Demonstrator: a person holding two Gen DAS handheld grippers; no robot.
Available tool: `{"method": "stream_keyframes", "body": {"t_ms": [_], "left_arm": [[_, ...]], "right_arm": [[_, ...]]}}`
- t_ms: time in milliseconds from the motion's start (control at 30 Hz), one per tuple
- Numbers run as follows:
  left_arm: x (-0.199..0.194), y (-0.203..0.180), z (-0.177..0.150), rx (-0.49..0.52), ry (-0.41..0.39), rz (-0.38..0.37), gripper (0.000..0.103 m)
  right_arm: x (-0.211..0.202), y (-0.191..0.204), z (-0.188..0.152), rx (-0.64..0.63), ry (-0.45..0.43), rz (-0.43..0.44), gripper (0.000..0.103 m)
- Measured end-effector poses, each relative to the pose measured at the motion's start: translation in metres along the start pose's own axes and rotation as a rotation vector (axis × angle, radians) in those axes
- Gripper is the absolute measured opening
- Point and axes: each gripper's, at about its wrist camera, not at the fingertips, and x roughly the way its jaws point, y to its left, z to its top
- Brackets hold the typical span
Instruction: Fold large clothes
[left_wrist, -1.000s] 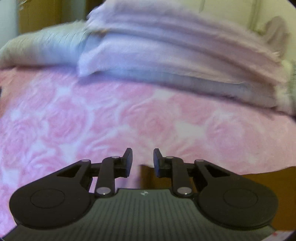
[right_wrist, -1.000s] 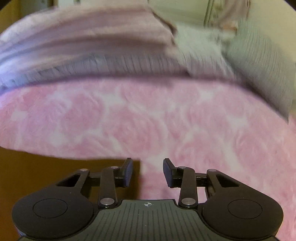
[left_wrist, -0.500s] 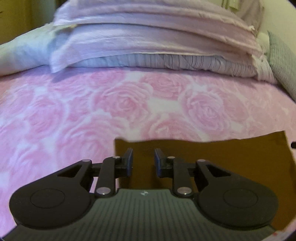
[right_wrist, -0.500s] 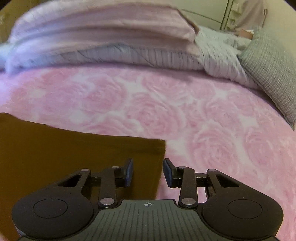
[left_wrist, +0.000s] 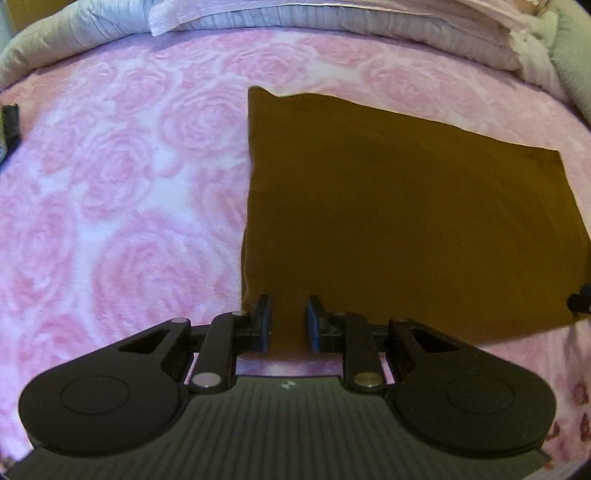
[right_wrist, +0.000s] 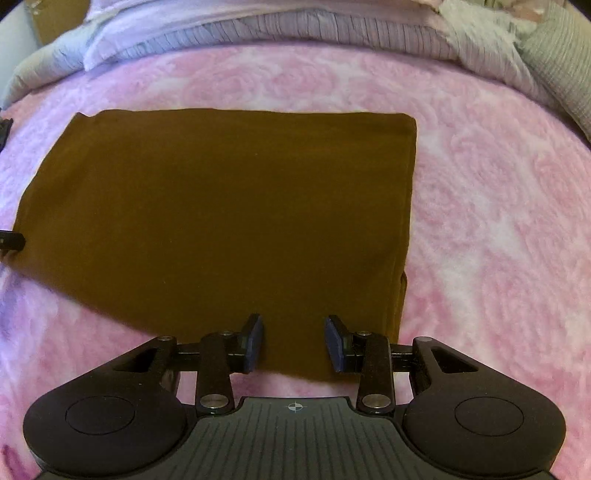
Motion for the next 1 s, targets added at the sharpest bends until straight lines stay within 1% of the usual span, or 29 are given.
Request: {"method": "stream_keyframes", "body": {"t_ms": [67, 100, 133, 167, 200, 233, 333, 467, 733, 800, 867, 933, 1000], "left_arm": [[-0.012, -0.008, 0.005, -0.01, 0.03, 0.031, 0.02], [-0.018, -0.012, 0.007, -0.013, 0.041, 0.035, 0.023], [-0.024, -0.017, 0.007, -0.015, 0.051, 0.036, 0.025], [-0.03, -0.021, 0.009, -0.015, 0.062, 0.036, 0.028], [-0.035, -0.026, 0.009, -0.017, 0.073, 0.036, 0.034], [-0.04, -0.031, 0.009, -0.018, 0.082, 0.038, 0.037], [-0.043, -0.043, 0.006, -0.01, 0.111, 0.045, 0.037], [-0.041, -0.054, -0.002, -0.016, 0.147, 0.037, 0.038], [-0.041, -0.064, -0.006, -0.006, 0.159, 0.028, 0.039], [-0.042, -0.065, -0.006, -0.004, 0.148, 0.021, 0.039], [-0.044, -0.062, -0.005, -0.008, 0.114, 0.009, 0.039], [-0.044, -0.055, -0.002, -0.024, 0.071, -0.003, 0.039], [-0.04, -0.043, 0.006, -0.055, 0.034, -0.028, 0.039]], "right_arm": [[-0.009, -0.001, 0.007, 0.043, 0.03, 0.017, 0.035], [-0.014, -0.001, 0.01, 0.068, 0.04, 0.037, 0.042], [-0.017, -0.001, 0.012, 0.092, 0.047, 0.058, 0.055], [-0.023, 0.001, 0.014, 0.114, 0.048, 0.079, 0.06], [-0.029, 0.002, 0.015, 0.133, 0.041, 0.098, 0.066], [-0.033, 0.002, 0.015, 0.141, 0.033, 0.11, 0.067], [-0.038, 0.01, 0.014, 0.136, 0.036, 0.12, 0.067], [-0.036, 0.011, 0.009, 0.127, 0.052, 0.124, 0.067], [-0.035, 0.002, 0.006, 0.138, 0.039, 0.128, 0.067], [-0.038, -0.003, 0.007, 0.13, 0.01, 0.13, 0.067], [-0.041, -0.018, 0.009, 0.145, -0.049, 0.116, 0.067], [-0.035, -0.042, 0.012, 0.201, -0.102, 0.107, 0.067], [-0.02, -0.072, 0.014, 0.269, -0.116, 0.097, 0.067]]}}
